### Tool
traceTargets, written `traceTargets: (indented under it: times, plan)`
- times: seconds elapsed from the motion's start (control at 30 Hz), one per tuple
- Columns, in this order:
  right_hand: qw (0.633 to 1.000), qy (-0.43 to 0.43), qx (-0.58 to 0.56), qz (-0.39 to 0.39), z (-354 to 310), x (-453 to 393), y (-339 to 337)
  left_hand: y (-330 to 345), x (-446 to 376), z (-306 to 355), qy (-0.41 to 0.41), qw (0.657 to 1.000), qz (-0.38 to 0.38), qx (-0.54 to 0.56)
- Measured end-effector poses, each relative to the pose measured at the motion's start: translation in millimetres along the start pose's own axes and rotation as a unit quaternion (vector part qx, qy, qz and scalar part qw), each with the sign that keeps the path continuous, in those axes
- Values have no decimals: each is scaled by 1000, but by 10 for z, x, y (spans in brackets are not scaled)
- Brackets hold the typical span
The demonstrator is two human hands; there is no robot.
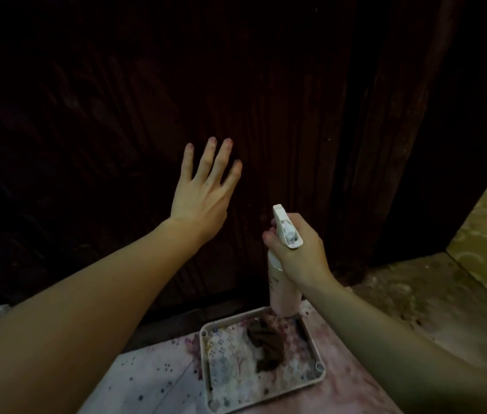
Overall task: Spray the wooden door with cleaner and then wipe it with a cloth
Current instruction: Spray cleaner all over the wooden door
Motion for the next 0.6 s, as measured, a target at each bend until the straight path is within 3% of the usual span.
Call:
traceTargets:
  times: [0.3,0.6]
  plan:
    - [999,25,22,-18,690,154,-27,270,122,492,12,999,-23,33]
    - [996,62,60,15,1273,323,-349,471,188,963,44,995,-12,86]
Point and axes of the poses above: each hand's wrist, its own x-axis away from the middle knuckle, its own y-axis out of the palm, z = x × y, the point moved 7 cm from there along -x, towards the middle knuckle, and after that the axes turned 3 degrees about z, right-handed, at the moved point
